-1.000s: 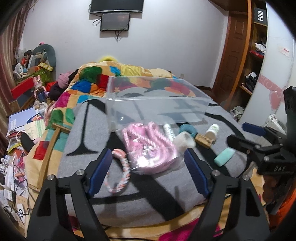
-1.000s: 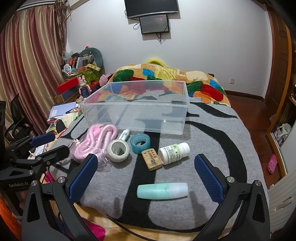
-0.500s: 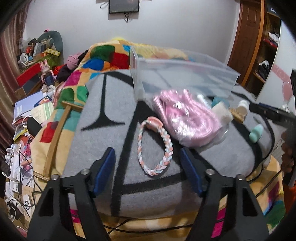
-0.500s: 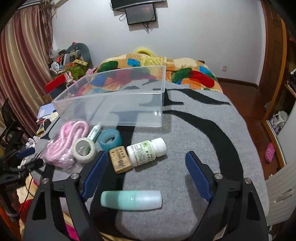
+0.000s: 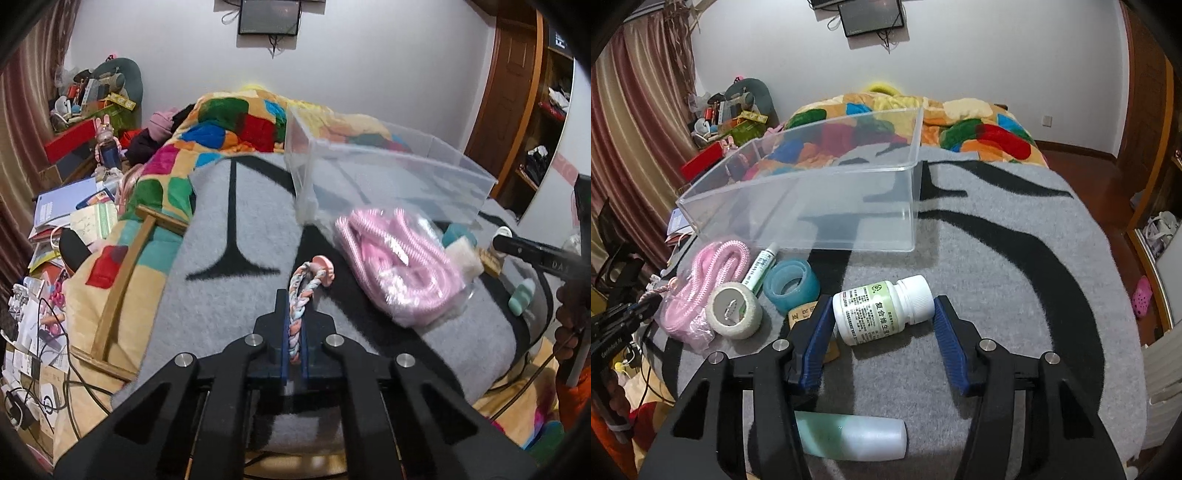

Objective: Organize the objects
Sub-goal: 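Carry the bracelet with the left tool while the right tool carries the pill bottle into the box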

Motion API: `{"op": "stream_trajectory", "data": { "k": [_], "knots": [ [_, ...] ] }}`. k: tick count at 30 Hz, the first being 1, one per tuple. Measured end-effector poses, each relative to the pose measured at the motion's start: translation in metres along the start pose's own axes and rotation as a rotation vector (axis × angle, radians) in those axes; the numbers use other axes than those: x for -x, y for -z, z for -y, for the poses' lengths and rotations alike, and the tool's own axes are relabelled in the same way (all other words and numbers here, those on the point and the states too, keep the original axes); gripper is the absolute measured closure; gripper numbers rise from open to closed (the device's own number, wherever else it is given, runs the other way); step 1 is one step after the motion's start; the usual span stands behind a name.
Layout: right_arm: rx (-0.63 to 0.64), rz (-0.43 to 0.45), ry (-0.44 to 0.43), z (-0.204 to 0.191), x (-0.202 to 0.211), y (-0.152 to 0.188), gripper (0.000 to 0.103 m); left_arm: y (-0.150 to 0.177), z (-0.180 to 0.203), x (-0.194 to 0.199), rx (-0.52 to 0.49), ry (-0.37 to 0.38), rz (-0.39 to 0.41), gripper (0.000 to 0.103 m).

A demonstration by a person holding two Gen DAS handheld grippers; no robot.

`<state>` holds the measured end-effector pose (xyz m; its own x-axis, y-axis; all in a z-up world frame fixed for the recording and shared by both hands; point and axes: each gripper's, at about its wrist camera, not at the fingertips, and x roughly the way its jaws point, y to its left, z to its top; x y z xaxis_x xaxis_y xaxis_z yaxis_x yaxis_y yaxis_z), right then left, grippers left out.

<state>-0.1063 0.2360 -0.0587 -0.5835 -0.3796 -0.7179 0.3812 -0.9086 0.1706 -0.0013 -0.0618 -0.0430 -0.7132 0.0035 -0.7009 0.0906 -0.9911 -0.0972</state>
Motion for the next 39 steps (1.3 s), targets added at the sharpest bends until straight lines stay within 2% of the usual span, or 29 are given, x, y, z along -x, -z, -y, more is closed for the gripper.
{"op": "stream_trajectory", "data": {
  "k": [5,11,15,22,28,34,37,39],
  "knots": [
    [0.013,0.045,-0.014,-0.005,0.018,-0.011,0.052,-0.025,0.005,0.012,-0.017,0.041,0.054,0.100],
    [0.024,0.123,-0.031,-0.014,0.036,-0.042,0.052,-0.069,0.018,0.022,-0.041,0.083,0.135,0.100],
    [0.028,0.148,-0.040,-0.024,0.035,-0.064,0.052,-0.096,0.027,0.014,-0.049,0.109,0.151,0.099],
    [0.048,0.096,-0.050,-0.042,0.003,-0.103,0.052,-0.131,0.039,-0.031,-0.054,0.145,0.061,0.100],
    [0.070,-0.007,-0.015,-0.053,-0.037,-0.123,0.052,-0.144,0.052,-0.068,-0.099,0.113,-0.032,0.099],
    [0.146,-0.069,0.028,-0.067,-0.060,-0.124,0.052,-0.144,0.059,-0.090,-0.134,0.083,-0.104,0.098],
    [0.162,-0.082,0.035,-0.069,-0.064,-0.121,0.052,-0.141,0.059,-0.090,-0.140,0.088,-0.107,0.091],
    [0.159,-0.088,0.026,-0.069,-0.064,-0.119,0.052,-0.139,0.059,-0.087,-0.141,0.093,-0.106,0.078]
  ]
}}
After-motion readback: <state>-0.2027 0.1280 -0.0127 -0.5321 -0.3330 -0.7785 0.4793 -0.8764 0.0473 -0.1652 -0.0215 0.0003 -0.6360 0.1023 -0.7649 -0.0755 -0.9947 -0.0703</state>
